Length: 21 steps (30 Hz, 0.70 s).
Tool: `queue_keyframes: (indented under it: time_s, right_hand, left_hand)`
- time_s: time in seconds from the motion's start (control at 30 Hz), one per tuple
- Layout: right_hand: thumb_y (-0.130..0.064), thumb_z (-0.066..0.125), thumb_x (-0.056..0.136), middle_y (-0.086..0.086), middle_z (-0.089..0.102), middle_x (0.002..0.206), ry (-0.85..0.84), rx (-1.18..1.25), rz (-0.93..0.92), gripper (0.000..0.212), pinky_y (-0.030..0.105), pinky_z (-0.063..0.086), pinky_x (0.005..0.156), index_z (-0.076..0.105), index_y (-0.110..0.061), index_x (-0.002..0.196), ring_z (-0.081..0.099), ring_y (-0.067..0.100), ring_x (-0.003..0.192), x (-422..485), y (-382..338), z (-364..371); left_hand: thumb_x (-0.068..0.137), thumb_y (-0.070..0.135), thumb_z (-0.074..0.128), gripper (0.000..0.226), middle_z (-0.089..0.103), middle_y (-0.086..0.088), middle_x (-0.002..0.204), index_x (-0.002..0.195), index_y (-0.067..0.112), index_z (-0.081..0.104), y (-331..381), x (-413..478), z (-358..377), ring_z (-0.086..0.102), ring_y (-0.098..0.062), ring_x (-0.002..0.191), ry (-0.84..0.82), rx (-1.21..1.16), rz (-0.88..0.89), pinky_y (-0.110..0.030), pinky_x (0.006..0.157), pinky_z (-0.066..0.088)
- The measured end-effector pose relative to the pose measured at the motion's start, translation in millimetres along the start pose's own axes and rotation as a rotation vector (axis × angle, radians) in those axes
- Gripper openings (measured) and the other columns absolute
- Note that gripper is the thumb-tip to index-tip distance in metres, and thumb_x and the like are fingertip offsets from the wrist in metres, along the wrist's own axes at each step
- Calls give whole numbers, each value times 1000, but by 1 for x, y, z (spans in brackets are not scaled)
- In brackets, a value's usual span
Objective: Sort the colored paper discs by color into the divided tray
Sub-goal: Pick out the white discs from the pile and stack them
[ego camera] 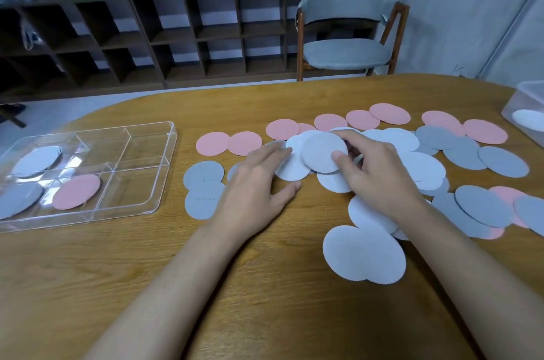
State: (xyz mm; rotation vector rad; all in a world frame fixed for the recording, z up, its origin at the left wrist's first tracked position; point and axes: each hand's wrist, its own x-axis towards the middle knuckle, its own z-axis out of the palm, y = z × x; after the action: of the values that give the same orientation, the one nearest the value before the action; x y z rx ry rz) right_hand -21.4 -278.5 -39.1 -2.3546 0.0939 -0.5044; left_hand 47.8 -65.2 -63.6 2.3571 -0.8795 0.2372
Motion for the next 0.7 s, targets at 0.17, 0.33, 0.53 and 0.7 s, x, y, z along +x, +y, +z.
queue_keyframes:
  time_s: [0.17,0.33,0.53,0.7]
  right_hand:
    - [-18,56,103,-5,66,103,31,-20,47,35,9,39,74,62,-24,136,57,13,97,1,0,0]
    - [-19,56,102,-9,64,92,50,-18,70,35,8,39,70,62,-25,136,58,7,90,1,2,1]
    - [-18,57,102,-4,67,92,56,41,83,34,16,41,68,63,-30,133,62,11,86,2,5,1]
    - [-17,57,101,-4,69,84,45,85,67,35,15,44,68,66,-34,130,64,12,81,1,4,5]
  left_hand:
    - [94,45,70,47,66,12,136,137,25,65,-1,0,-4,55,-12,128,-31,69,-4,-28,98,43]
    - [103,47,55,29,75,11,109,114,26,73,-6,1,-9,63,-20,100,-30,136,117,-40,80,53]
    - [107,43,39,31,67,4,84,111,25,64,-2,0,-12,64,-25,77,84,210,185,-43,58,51]
    - [98,19,61,5,67,6,78,98,19,66,8,-2,-14,63,-15,70,192,-140,86,-39,64,53]
